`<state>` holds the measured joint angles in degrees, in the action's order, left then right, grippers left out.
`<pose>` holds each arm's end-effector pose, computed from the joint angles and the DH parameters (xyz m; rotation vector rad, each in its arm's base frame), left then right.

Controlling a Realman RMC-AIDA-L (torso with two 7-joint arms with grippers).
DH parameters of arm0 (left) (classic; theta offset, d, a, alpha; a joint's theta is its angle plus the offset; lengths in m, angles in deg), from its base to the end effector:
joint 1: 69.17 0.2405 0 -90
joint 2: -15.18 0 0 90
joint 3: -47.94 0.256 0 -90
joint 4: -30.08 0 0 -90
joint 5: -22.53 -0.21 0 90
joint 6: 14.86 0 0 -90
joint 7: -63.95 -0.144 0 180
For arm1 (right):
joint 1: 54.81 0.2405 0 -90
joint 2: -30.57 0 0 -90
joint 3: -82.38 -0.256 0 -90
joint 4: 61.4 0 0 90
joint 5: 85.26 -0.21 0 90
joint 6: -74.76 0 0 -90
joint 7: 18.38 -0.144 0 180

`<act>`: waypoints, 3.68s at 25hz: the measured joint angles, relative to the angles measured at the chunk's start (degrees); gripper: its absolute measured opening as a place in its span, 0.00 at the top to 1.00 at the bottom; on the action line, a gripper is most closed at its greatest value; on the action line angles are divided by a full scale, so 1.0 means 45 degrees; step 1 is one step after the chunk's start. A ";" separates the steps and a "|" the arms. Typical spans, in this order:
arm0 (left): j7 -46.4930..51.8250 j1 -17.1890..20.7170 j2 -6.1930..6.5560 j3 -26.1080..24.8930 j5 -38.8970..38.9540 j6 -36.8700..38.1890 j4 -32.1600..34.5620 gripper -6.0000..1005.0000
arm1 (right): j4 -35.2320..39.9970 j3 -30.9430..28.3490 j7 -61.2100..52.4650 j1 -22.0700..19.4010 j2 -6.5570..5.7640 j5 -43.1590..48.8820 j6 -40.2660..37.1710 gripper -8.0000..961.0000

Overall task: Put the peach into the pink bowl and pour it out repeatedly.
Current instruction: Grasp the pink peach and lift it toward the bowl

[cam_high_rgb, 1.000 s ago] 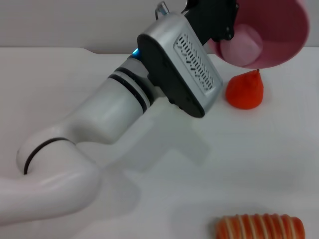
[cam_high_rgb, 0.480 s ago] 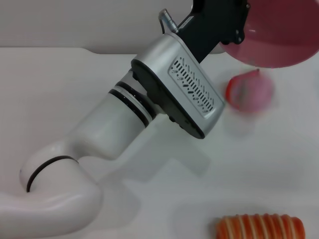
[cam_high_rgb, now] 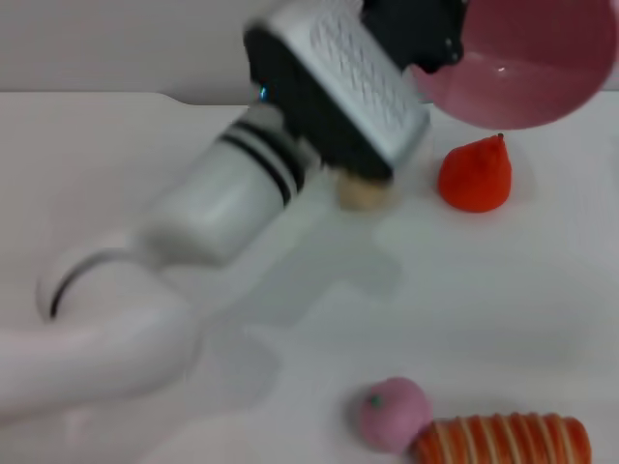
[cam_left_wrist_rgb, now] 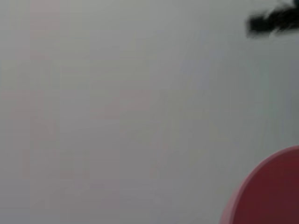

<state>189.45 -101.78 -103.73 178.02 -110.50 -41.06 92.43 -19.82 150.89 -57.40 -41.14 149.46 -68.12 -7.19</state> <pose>-0.0586 0.3642 -0.0903 -1.9735 0.3641 -0.5597 0.2531 0.3213 0.1248 -1.4206 0.1109 1.3512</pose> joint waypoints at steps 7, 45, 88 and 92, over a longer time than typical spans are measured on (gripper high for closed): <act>0.1582 -0.1895 0.0088 -0.5790 0.1369 0.8809 -0.0153 0.96 | 0.0130 0.0100 -0.0175 0.0089 -0.0088 0.1042 0.0106 0.58; 0.2642 -0.3781 0.0857 -1.4882 -0.1707 1.7242 -0.2627 0.96 | 0.5754 0.1322 -2.0132 0.6630 -0.0045 2.4343 -0.5631 0.57; 0.2517 -0.3638 0.0449 -1.4862 -0.1805 1.6955 -0.2720 0.96 | 0.2960 0.5741 -1.9682 0.6885 0.0006 2.5642 -0.1236 0.43; 0.2521 -0.3648 0.0429 -1.4862 -0.1805 1.6906 -0.2723 0.96 | 0.2799 0.5874 -1.9519 0.6885 0.0006 2.5662 -0.0989 0.44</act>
<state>200.79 -118.20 -101.80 111.14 -118.62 35.01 80.18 -7.22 177.33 -145.23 -10.16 149.49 47.36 -11.64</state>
